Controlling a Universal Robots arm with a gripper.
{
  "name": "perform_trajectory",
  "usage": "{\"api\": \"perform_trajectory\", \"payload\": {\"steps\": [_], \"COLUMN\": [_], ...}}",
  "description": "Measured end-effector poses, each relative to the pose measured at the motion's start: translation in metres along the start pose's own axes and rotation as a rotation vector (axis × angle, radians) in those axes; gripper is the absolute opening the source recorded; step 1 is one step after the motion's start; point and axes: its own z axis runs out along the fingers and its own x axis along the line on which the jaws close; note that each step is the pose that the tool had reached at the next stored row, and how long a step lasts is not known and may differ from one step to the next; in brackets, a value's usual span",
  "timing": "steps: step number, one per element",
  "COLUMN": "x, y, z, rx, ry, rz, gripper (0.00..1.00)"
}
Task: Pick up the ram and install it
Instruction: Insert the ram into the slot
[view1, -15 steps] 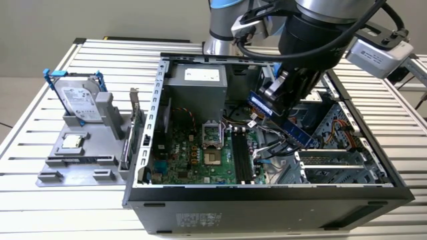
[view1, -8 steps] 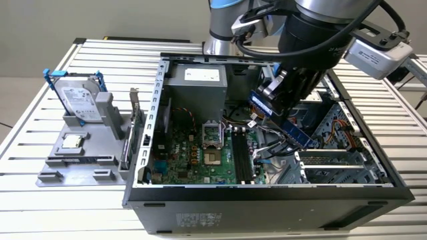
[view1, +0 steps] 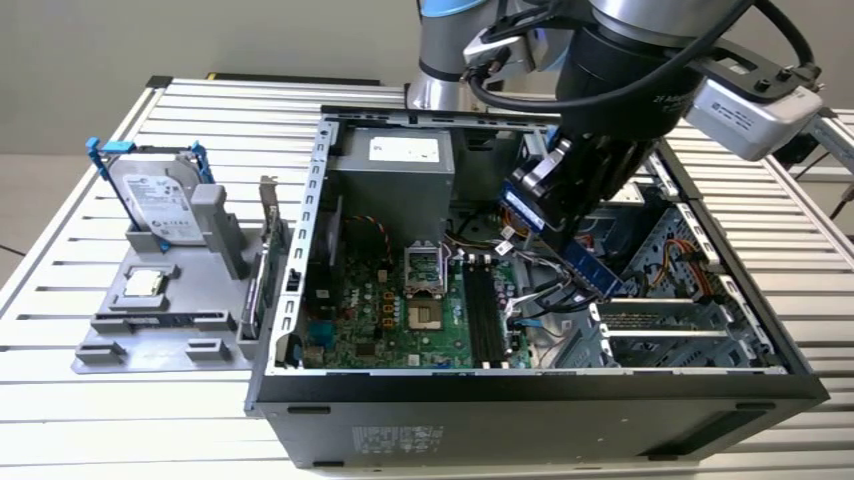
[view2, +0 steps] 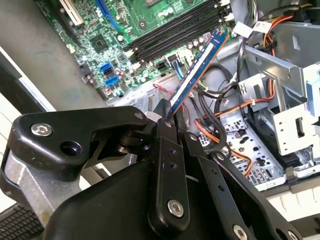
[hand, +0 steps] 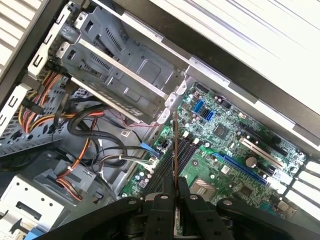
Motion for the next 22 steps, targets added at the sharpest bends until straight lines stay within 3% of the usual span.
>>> {"api": "perform_trajectory", "payload": {"steps": [22], "x": [-0.0011], "y": [-0.0006], "z": [0.0], "rx": [0.0006], "ry": [-0.0022], "rz": [0.14], "gripper": [0.0]}}
